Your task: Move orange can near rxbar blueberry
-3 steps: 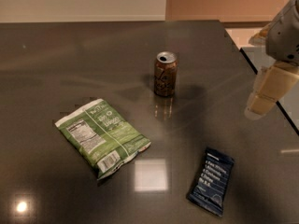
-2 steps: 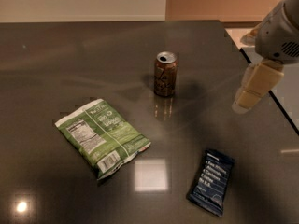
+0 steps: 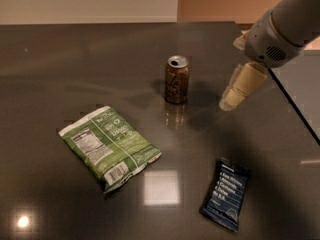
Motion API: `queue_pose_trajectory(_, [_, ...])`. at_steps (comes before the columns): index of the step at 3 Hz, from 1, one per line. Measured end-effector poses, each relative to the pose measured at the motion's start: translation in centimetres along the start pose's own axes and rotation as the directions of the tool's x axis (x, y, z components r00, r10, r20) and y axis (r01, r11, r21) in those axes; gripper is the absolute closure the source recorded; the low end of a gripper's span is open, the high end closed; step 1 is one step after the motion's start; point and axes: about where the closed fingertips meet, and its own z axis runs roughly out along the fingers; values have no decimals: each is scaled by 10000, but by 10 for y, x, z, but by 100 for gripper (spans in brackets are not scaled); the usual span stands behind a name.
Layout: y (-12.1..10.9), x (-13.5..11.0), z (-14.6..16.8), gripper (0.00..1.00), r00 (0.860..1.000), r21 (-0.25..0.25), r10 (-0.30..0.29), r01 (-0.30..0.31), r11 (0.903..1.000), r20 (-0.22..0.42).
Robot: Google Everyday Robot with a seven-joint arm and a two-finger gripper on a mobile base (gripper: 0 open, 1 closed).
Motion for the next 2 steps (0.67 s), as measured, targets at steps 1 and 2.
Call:
queue_pose_trajectory(1, [-10,-13,20,0,9987,-66,119,-116,9999,494])
queue_pose_trajectory(2, [-17,-23,32,0,9965,-112,192,-183,9998,818])
